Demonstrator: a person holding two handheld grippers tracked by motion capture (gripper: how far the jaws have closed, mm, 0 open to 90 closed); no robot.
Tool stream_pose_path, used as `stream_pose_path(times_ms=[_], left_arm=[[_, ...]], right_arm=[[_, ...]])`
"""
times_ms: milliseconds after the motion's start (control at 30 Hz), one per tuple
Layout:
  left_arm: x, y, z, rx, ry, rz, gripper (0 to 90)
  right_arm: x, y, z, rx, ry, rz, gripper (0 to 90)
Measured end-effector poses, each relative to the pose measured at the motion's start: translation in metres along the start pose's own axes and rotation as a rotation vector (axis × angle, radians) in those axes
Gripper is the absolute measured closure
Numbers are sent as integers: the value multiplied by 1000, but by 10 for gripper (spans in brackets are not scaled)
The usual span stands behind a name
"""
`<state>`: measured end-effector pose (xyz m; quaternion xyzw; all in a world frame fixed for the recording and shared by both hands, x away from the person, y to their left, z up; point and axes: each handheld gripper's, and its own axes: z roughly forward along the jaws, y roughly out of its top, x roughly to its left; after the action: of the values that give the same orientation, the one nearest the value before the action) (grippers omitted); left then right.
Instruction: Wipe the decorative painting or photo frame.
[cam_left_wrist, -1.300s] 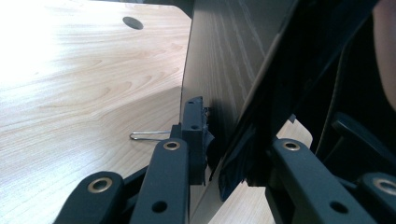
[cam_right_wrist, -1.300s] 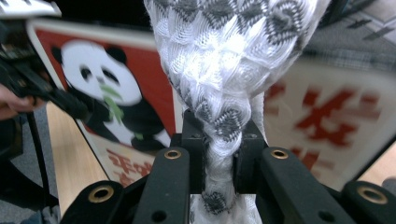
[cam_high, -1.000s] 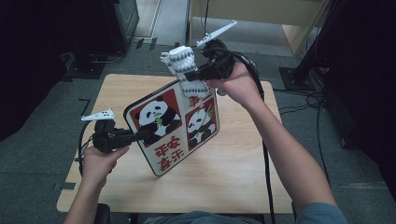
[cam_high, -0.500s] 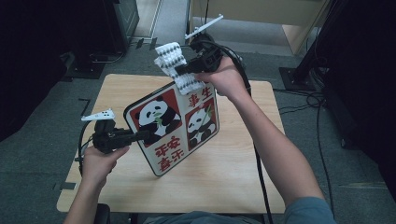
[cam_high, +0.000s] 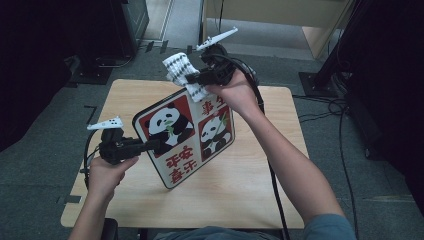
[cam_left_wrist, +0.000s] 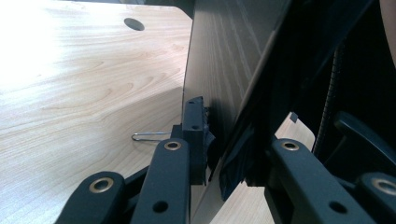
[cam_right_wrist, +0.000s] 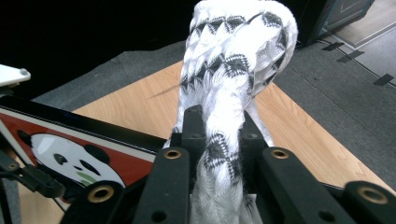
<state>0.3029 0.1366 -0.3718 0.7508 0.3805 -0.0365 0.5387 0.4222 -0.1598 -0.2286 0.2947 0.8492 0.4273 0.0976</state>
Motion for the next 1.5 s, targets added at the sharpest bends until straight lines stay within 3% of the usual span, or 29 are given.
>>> stream_pose_path(times_ms=[133, 533, 1500], left_arm=[[0, 0, 0, 0, 2, -3, 763], [1, 0, -1, -9, 10, -15, 765], [3, -1, -1, -10, -9, -17, 762]], right_arm=[[1, 0, -5, -5, 30, 22, 809], [4, -17, -9, -35, 39, -6, 810], [8, -53, -10, 21, 61, -18, 815]])
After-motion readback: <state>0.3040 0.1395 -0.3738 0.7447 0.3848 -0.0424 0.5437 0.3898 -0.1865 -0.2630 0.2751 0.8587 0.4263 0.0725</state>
